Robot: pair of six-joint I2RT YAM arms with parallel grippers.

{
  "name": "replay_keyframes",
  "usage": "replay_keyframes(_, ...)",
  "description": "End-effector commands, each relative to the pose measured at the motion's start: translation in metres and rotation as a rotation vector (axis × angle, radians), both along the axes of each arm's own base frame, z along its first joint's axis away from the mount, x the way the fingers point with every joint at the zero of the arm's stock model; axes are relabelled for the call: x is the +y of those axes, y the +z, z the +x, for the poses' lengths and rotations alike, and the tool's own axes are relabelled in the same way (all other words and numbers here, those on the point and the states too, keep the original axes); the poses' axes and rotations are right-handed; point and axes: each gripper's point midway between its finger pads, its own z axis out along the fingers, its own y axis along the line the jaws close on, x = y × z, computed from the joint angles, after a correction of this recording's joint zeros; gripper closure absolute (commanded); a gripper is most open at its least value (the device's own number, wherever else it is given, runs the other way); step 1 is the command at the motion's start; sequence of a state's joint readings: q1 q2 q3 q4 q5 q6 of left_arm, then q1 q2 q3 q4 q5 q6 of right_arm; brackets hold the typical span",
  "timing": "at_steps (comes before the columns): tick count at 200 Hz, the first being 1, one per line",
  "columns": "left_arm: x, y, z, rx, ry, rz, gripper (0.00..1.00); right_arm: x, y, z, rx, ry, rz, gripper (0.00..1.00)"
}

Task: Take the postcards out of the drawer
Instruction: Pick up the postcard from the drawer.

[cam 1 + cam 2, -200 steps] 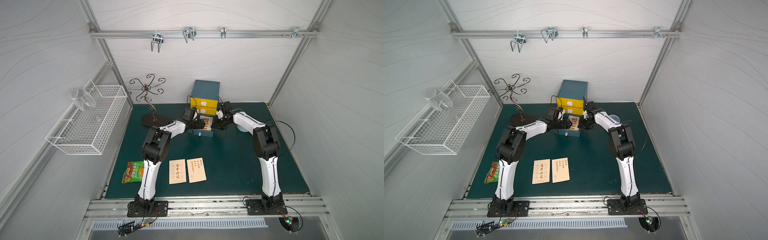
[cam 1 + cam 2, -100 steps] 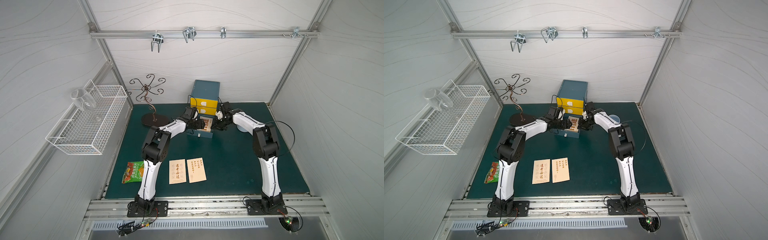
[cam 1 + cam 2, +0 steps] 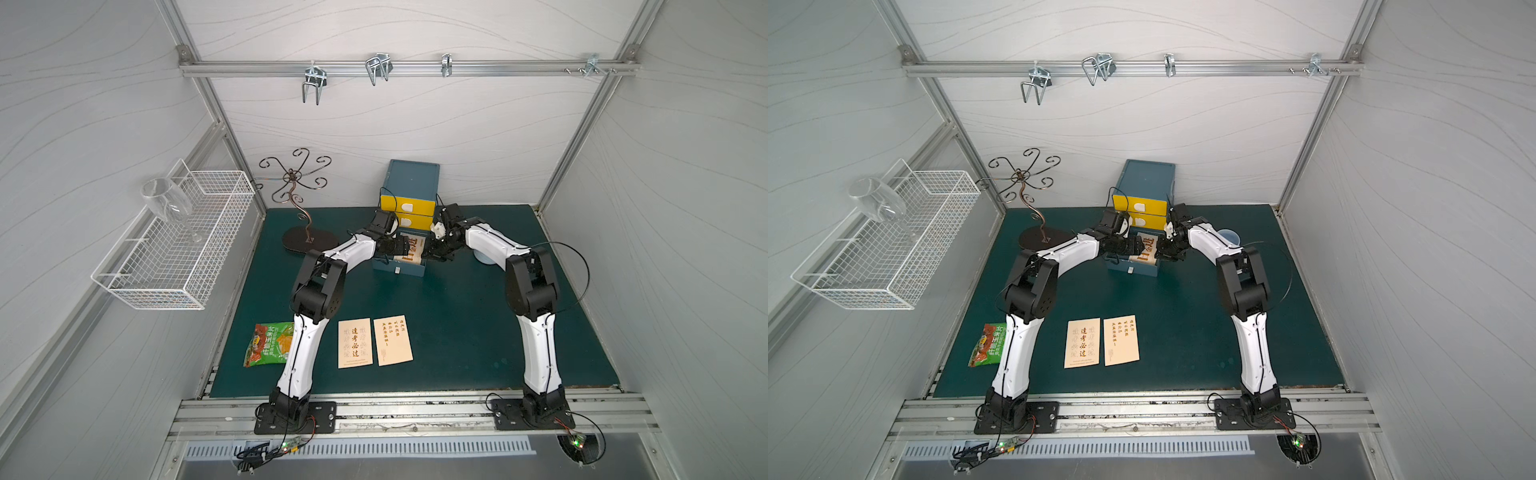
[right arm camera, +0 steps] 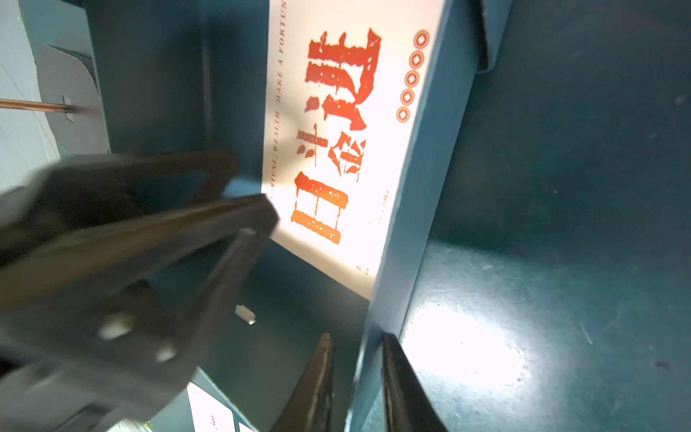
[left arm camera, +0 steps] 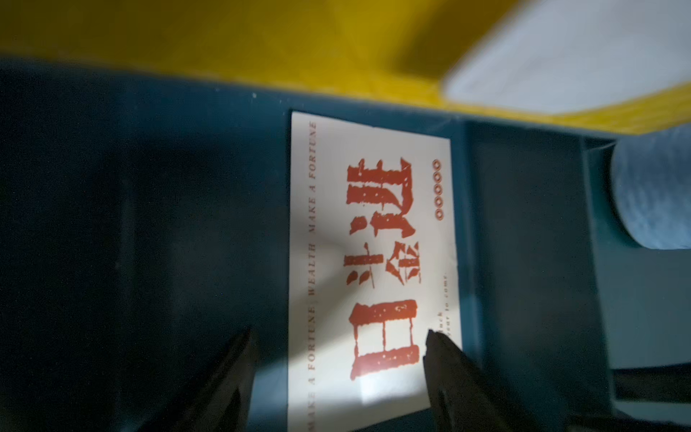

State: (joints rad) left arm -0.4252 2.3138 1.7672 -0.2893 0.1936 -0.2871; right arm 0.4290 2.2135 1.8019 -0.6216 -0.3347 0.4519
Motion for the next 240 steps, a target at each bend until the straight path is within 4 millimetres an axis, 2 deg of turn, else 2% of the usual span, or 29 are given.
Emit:
replay_keyframes(1, -0.004, 0.004, 0.009, -0.008, 0.006, -0.016, 0.24, 0.01, 0.008, -0.001, -0.008, 0.032, 0.021, 0.74)
replay_keyframes(64, -0.014, -0.001, 0.004, 0.039, -0.008, -0.082, 0.24, 0.013, 0.007, -0.002, -0.005, 0.041, 0.025, 0.74)
replay_keyframes(124, -0.027, 0.003, -0.002, 0.049, -0.024, -0.184, 0.23, 0.014, 0.006, -0.002, -0.003, 0.044, 0.026, 0.75)
replay_keyframes(174, -0.038, 0.014, -0.002, 0.044, -0.036, -0.284, 0.23, 0.014, 0.004, -0.003, 0.003, 0.044, 0.025, 0.75)
replay_keyframes(240, -0.029, 0.042, 0.007, -0.026, 0.01, -0.364, 0.22, 0.014, 0.004, -0.003, 0.006, 0.044, 0.028, 0.75)
